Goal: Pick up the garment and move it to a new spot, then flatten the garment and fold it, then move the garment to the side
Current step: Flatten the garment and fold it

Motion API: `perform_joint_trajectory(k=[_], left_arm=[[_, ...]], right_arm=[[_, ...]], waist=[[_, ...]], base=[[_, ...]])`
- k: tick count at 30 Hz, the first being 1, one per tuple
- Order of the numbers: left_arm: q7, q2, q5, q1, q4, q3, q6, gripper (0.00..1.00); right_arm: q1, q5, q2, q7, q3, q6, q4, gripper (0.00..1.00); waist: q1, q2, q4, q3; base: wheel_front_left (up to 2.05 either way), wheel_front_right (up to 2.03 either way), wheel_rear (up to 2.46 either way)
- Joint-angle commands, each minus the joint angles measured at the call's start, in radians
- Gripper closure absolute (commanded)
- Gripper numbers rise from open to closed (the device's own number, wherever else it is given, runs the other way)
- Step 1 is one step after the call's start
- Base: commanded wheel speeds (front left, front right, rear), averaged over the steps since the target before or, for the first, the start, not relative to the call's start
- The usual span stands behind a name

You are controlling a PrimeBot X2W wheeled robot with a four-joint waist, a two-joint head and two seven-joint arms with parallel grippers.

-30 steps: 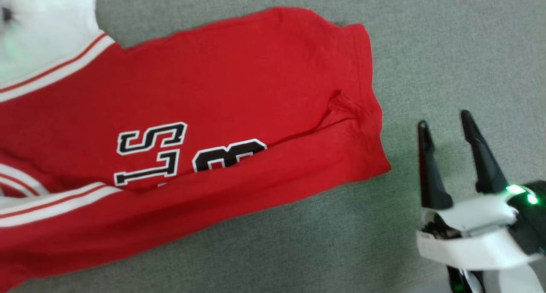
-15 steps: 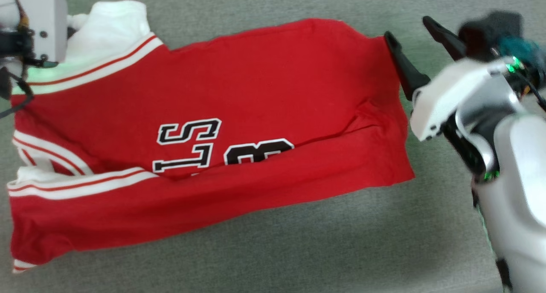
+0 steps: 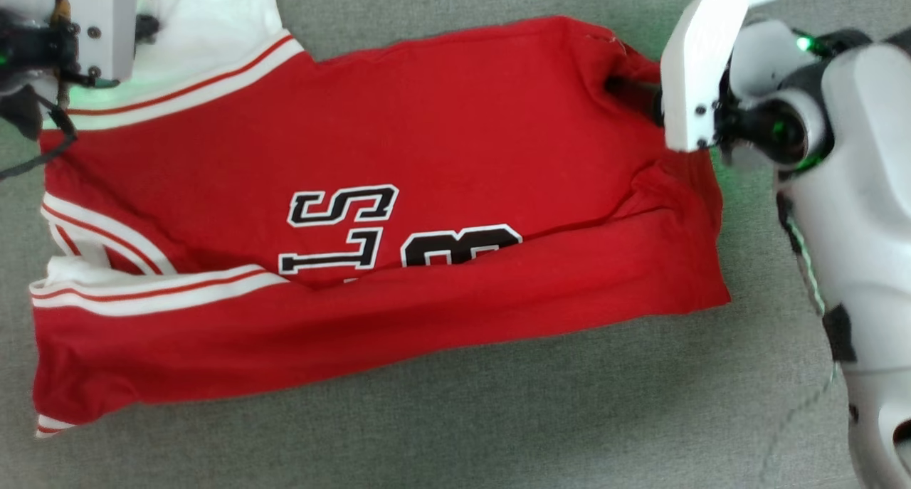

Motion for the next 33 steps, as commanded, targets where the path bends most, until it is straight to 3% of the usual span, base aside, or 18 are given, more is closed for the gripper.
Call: perform_joint_trajectory(k=[1, 4, 5, 6, 18, 28, 33], left_arm=[[-0.001, -0.013, -0.001, 0.015, 0.012, -0.009, -0.006, 1.00], [-0.004, -0.022, -0.001, 0.012, 0.017, -0.009, -0.008, 1.00], [-0.007, -0.025, -0.001, 0.014, 0.019, -0.009, -0.010, 1.00], [-0.007, -0.028, -0.003, 0.016, 0.022, -0.009, -0.011, 1.00], [-0.108, -0.053, 0.004, 0.011, 0.052, 0.019, -0.052, 1.00], [-0.283, -0.070, 0.004, 0.024, 0.029, 0.055, -0.124, 1.00], [-0.317, -0.034, -0.037, 0.082, -0.041, 0.066, -0.139, 1.00]], right_arm=[[-0.019, -0.013, 0.018, 0.046, -0.002, -0.001, 0.056, 0.00], [-0.048, -0.018, 0.038, 0.084, -0.006, -0.001, 0.113, 0.04], [-0.055, -0.022, 0.045, 0.091, -0.004, -0.001, 0.129, 0.58], [-0.062, -0.026, 0.049, 0.095, 0.002, -0.001, 0.140, 1.00], [-0.096, -0.024, -0.018, -0.061, 0.037, -0.001, 0.137, 1.00], [-0.021, 0.056, -0.147, -0.281, 0.128, -0.001, 0.050, 1.00], [0.067, 0.110, -0.228, -0.354, 0.189, -0.001, -0.023, 1.00]], waist=[[0.0000, 0.0000, 0.007, 0.015], [0.0000, 0.0000, 0.013, 0.027], [0.0000, 0.0000, 0.015, 0.030], [0.0000, 0.0000, 0.016, 0.032], [0.0000, 0.0000, 0.061, -0.027], [0.0000, 0.0000, 0.121, -0.155], [0.0000, 0.0000, 0.150, -0.224]], base=[[0.00, 0.00, 0.00], [0.00, 0.00, 0.00], [0.00, 0.00, 0.00], [0.00, 0.00, 0.00], [0.00, 0.00, 0.00], [0.00, 0.00, 0.00], [0.00, 0.00, 0.00]])
